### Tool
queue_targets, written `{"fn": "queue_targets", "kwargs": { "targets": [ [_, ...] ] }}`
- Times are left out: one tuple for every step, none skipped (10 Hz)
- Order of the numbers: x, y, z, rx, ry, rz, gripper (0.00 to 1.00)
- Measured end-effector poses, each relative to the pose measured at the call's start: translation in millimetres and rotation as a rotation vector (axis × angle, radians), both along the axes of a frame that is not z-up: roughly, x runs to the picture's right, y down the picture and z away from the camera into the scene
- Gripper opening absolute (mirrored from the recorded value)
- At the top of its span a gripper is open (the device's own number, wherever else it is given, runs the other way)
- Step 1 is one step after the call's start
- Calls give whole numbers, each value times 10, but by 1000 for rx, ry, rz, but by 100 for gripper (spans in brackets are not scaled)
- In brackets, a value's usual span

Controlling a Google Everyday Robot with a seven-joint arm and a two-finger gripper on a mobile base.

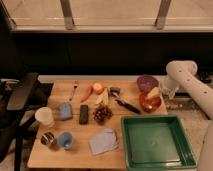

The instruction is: Stack bowls into tray

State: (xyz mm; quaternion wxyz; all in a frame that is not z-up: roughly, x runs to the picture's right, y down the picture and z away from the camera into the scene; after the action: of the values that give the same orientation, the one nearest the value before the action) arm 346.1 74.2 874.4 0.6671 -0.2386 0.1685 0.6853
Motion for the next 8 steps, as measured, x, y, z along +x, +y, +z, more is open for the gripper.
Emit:
{"fn": "queue_targets", "kwargs": {
  "targets": [
    [21, 118, 91, -18, -4, 10, 80],
    [28, 198, 150, -33, -4, 14, 80],
    [21, 304, 221, -57, -7, 17, 80],
    [15, 380, 262, -76, -8, 20, 80],
    [31, 449, 283, -90, -2, 23, 78],
    [40, 514, 288, -99, 5, 20, 71],
    [34, 513, 276, -86, 14, 11, 61],
    [18, 500, 245, -74, 23, -3, 49]
  ]
}}
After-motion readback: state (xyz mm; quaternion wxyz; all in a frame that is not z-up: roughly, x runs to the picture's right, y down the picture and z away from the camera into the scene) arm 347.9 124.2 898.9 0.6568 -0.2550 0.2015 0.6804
